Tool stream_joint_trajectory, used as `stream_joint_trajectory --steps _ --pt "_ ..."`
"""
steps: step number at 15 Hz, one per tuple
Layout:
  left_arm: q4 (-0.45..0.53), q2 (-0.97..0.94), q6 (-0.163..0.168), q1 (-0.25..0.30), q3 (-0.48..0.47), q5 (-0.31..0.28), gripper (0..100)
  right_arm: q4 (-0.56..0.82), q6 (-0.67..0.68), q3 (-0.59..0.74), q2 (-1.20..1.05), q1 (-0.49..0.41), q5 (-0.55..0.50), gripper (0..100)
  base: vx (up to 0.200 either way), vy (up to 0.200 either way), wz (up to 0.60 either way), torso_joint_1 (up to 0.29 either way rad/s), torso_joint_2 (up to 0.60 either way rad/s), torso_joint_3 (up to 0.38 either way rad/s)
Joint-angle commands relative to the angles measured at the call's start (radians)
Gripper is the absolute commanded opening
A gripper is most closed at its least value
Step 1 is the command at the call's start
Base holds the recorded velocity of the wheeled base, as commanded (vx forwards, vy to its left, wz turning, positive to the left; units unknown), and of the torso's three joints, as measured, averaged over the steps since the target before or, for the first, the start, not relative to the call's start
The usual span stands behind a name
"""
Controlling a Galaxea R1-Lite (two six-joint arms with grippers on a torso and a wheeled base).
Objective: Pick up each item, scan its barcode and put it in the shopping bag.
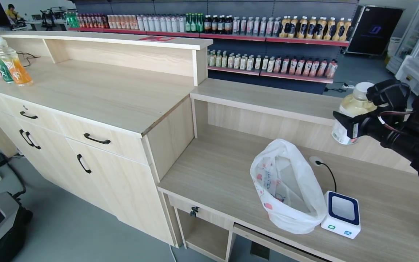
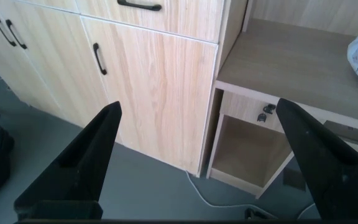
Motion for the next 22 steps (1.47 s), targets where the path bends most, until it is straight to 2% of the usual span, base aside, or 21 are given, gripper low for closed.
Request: stream_joint_trajectory --steps 1,2,8,13,22 --pt "0.0 0.002 0.0 0.0 0.0 0.0 100 0.011 0.088 -0.053 0.147 0.056 -0.003 0 0.0 0.0 0.0 0.0 0.0 0.0" --pt "0.0 0.002 0.0 0.0 0.0 0.0 100 0.012 0.102 -0.056 0.189 0.06 0.003 0 0.0 0.0 0.0 0.0 0.0 0.0" --pt "0.0 0.002 0.0 0.0 0.0 0.0 100 -0.08 0.122 -0.055 0.355 0.066 0.206 0 0.0 0.0 0.0 0.0 0.0 0.0" --pt "0.0 0.002 0.0 0.0 0.0 0.0 100 -0.172 0.113 -0.082 0.5 0.071 0.21 0 0.0 0.0 0.0 0.0 0.0 0.0" --pt "0.0 0.002 0.0 0.0 0.0 0.0 100 -0.204 0.106 -0.288 0.697 0.098 0.279 0 0.0 0.0 0.0 0.0 0.0 0.0"
